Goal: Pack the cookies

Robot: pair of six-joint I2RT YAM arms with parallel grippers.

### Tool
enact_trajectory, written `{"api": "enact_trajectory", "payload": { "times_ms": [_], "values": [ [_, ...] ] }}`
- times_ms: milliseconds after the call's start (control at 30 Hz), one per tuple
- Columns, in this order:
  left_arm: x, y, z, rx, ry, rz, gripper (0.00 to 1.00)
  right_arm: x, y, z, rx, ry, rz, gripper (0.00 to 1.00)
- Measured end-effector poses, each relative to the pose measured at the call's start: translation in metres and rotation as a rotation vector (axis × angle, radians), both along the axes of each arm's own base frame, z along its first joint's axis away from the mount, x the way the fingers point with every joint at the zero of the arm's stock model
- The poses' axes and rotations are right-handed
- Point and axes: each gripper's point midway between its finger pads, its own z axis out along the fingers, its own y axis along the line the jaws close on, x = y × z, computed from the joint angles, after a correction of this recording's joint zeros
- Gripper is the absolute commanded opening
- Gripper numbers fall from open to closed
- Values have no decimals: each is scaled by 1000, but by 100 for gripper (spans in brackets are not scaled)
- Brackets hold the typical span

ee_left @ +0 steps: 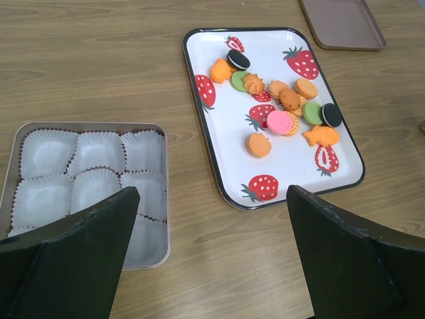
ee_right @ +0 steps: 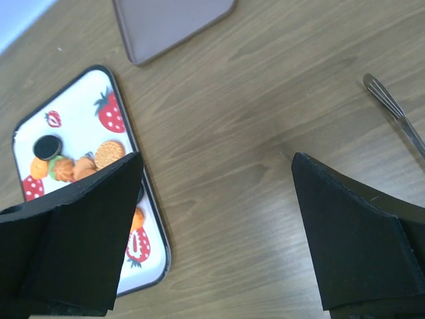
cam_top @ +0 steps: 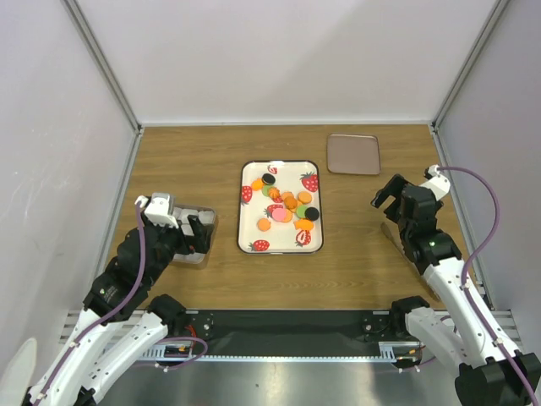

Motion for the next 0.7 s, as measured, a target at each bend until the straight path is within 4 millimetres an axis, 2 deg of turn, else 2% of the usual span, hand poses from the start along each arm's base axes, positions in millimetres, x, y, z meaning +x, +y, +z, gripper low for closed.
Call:
{"api": "enact_trajectory", "payload": {
  "times_ms": [200, 400, 500, 700],
  "values": [
    [0, 0, 0, 0, 1, 1, 100, -6, -6, -1, -23, 62, -21, 100],
    [0, 0, -2, 0, 2, -1, 100, 2, -13, 8, -39, 127, -47, 100],
    [-1, 0, -1, -4, -2, -2, 100, 7, -22, -1, -48, 198, -75, 100],
    [-4, 1, 1, -21, -18, -2, 100, 3, -47, -41, -61, 377, -124, 99]
  ]
}}
